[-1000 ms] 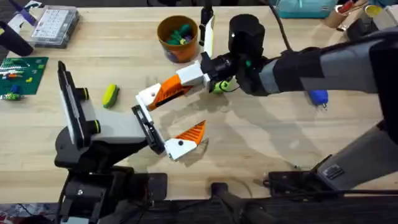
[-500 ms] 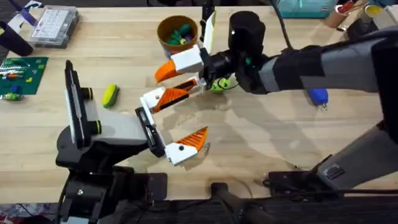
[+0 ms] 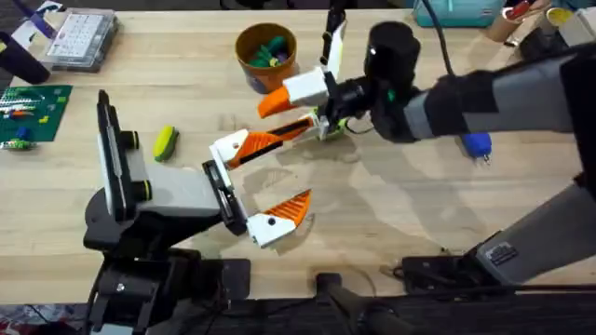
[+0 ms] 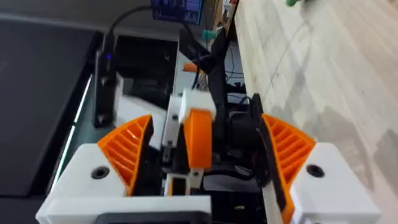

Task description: Pick up the gripper from the table and insert it into the empty holder that is missing its gripper. Then pick up a screw, insert it into the mounting hole, and use the screwdriver to tighten it. Finally, clean up the table by picking up the vegetable and placing it into the bucket.

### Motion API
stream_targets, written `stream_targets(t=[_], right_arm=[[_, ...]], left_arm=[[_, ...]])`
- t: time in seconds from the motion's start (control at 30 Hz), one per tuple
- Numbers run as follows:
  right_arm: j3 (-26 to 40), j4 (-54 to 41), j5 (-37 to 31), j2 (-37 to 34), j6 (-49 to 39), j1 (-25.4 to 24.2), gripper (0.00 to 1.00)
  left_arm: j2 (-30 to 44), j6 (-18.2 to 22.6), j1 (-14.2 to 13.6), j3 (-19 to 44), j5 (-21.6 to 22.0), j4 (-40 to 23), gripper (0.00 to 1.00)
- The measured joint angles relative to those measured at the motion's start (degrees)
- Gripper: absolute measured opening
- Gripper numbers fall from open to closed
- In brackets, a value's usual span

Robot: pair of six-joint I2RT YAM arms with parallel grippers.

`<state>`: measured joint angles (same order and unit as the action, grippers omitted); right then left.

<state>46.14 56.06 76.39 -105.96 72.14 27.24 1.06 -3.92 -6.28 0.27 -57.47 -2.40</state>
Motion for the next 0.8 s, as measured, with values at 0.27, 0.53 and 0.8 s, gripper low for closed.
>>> stream_targets(t=[0.27,0.53,0.8], right_arm=[[-9.1,6.8,-3.1,3.5,3.3,-0.8,0.996],[-11.4,21.6,-5.0,3.5,11.3,1.0,0.982],[-11.4,17.0,-5.7,3.5,14.8,1.6,0.925]], left_arm=[[0.0,0.0,0.0,0.0,0.0,0.0,0.986],[0.0,0.0,0.0,0.0,0.0,0.0,0.986],[0.0,0.0,0.0,0.0,0.0,0.0,0.986]])
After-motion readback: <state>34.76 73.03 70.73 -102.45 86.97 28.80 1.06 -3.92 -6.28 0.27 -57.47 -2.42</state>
